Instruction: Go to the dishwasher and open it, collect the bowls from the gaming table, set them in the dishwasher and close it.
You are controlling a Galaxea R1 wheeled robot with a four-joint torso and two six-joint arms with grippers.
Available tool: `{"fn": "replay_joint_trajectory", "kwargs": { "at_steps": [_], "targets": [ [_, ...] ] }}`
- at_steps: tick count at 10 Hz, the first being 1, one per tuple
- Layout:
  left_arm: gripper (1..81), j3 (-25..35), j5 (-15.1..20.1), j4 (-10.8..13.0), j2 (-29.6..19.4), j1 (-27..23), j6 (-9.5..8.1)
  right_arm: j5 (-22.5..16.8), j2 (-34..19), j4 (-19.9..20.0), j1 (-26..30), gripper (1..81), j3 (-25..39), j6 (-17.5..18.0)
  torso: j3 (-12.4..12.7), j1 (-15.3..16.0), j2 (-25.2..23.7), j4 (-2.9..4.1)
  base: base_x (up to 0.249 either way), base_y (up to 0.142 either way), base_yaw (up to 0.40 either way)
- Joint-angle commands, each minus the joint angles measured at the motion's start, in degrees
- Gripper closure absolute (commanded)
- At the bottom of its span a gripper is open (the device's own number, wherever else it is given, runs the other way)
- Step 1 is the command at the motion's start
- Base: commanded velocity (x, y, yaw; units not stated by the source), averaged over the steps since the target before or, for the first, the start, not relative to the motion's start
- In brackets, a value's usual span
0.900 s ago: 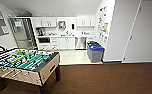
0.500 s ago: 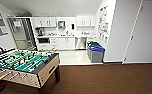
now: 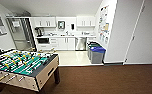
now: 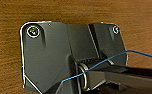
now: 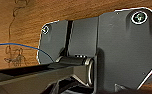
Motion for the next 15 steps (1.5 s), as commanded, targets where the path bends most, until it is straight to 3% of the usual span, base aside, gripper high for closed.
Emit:
{"fn": "replay_joint_trajectory", "kwargs": {
  "at_steps": [1, 15],
  "targets": [
    [1.0, 0.6, 3.1, -0.5, -0.9, -3.0, 0.16, -3.0, -0.7, 0.3, 2.6, 1.0, 0.7, -0.1, 0.0, 0.0, 0.0, 0.0, 0.13, 0.0, 0.0],
    [1.0, 0.6, 3.1, -0.6, -0.7, -3.0, 0.07, -3.0, -1.1, 0.1, 3.6, 1.0, 1.8, -0.5, 0.0, 0.0, 0.0, 0.0, 0.142, 0.0, 0.0]
  ]
}}
